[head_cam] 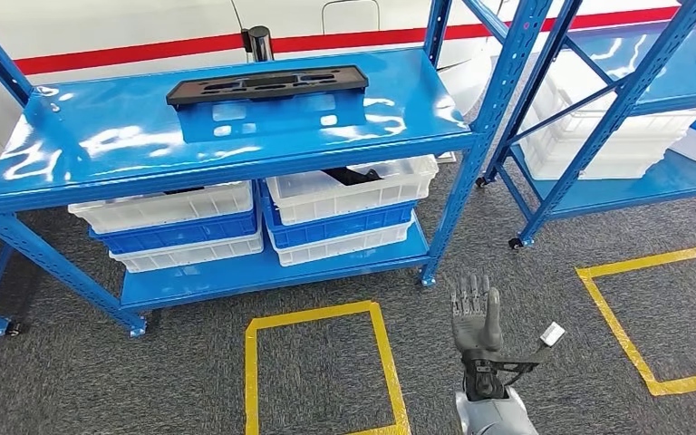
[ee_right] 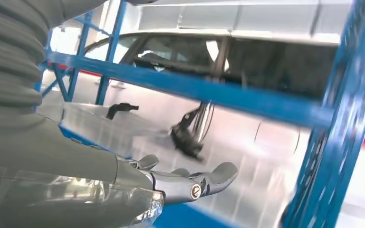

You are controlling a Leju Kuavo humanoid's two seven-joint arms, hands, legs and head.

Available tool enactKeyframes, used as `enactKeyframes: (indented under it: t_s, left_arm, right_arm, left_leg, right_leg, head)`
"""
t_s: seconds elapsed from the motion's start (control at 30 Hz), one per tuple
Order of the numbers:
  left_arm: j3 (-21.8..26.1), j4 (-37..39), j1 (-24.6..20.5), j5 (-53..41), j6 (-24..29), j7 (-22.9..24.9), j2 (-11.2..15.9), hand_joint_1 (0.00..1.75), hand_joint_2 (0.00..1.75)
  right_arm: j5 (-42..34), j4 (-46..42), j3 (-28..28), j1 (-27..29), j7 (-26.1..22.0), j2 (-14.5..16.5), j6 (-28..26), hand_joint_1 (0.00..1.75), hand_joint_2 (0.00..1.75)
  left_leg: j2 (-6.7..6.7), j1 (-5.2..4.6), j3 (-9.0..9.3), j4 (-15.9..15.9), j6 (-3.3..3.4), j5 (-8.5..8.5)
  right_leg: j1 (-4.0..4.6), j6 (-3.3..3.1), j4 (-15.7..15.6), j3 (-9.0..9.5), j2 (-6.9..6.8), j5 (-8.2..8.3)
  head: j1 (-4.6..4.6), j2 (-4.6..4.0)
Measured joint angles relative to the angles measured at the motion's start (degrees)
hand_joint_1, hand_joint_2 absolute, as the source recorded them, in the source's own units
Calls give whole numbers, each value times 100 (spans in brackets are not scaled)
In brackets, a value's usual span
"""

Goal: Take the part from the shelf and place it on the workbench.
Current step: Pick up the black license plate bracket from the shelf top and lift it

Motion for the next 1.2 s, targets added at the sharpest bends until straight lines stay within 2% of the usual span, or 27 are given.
enactKeyframes:
  t_s: [0.07,0.13,0.2,0.23,0.27,0.33,0.4,0.43,0.53,0.67,0.83,1.0,1.2]
  left_arm:
    - [0,0,1,-63,0,-7,12,0,0]
    - [0,1,2,-99,0,-35,32,0,0]
    - [4,2,0,-126,0,3,68,0,0]
    - [9,3,0,-138,0,41,90,0,0]
    - [14,4,0,-152,0,82,116,0,0]
    - [19,6,-3,-200,0,118,161,0,0]
    - [18,7,-7,-258,0,140,195,0,0]
    - [17,7,-2,-288,0,156,204,0,0]
    - [17,16,15,-357,0,197,214,0,0]
    - [16,28,12,-397,-2,252,211,0,0]
    - [18,49,10,-379,-2,511,209,0,0]
    - [75,52,7,-301,-2,472,179,0,0]
    - [140,55,7,-280,-2,448,130,0,0]
  right_arm:
    - [363,-928,662,298,-470,73,-363,0,175]
    - [1102,-1872,1369,618,-972,83,-901,0,175]
    - [2307,-2833,2189,838,-1396,25,-1807,0,175]
    - [3160,-3280,2672,876,-1501,-36,-2467,0,175]
    - [4167,-3650,3189,855,-1501,-116,-3200,0,175]
    - [6329,-4174,4264,715,-1187,-317,-4527,0,175]
    - [8009,-4487,5200,612,-813,-514,-5365,0,175]
    - [8534,-4588,5553,598,-649,-591,-5598,0,175]
    - [9583,-4808,6373,580,-181,-791,-5928,0,175]
    - [10040,-4964,6969,567,68,-957,-5973,0,175]
    - [11142,-5069,7399,551,380,-1088,-6025,0,175]
    - [12292,-5102,7777,519,526,-1123,-6300,0,175]
    - [12787,-5089,8042,384,530,-1162,-6700,0,175]
  left_leg:
    - [-1,0,-2,0,0,0]
    - [3,0,-10,0,0,0]
    - [12,2,-26,-1,-4,3]
    - [20,3,-32,-1,-6,6]
    - [29,3,-30,-1,-9,9]
    - [37,3,-13,-1,-12,12]
    - [15,4,-4,-1,-12,13]
    - [0,4,-6,-1,-12,15]
    - [-19,4,-18,-1,-12,22]
    - [-18,2,-20,-1,-12,22]
    - [-17,1,-21,-1,-12,22]
    - [-18,1,-21,-1,-12,22]
    - [-18,2,-20,-1,-12,22]
  right_leg:
    - [0,0,0,0,-1,0]
    - [0,0,2,1,0,0]
    - [-1,0,7,2,7,2]
    - [-1,0,9,0,14,4]
    - [-1,-4,11,-9,21,8]
    - [-1,-12,10,-21,27,14]
    - [-1,-15,7,-18,8,14]
    - [0,-15,7,-16,-4,13]
    - [1,-15,8,-16,-20,13]
    - [1,-15,8,-16,-20,14]
    - [1,-15,7,-16,-20,14]
    - [0,-15,7,-17,-20,14]
    - [0,-15,7,-16,-20,14]
  head:
    - [0,0]
    - [0,0]
    - [1,0]
    - [1,0]
    - [1,0]
    - [1,0]
    - [1,0]
    - [0,0]
    - [1,0]
    - [0,0]
    - [0,0]
    - [0,0]
    - [0,0]
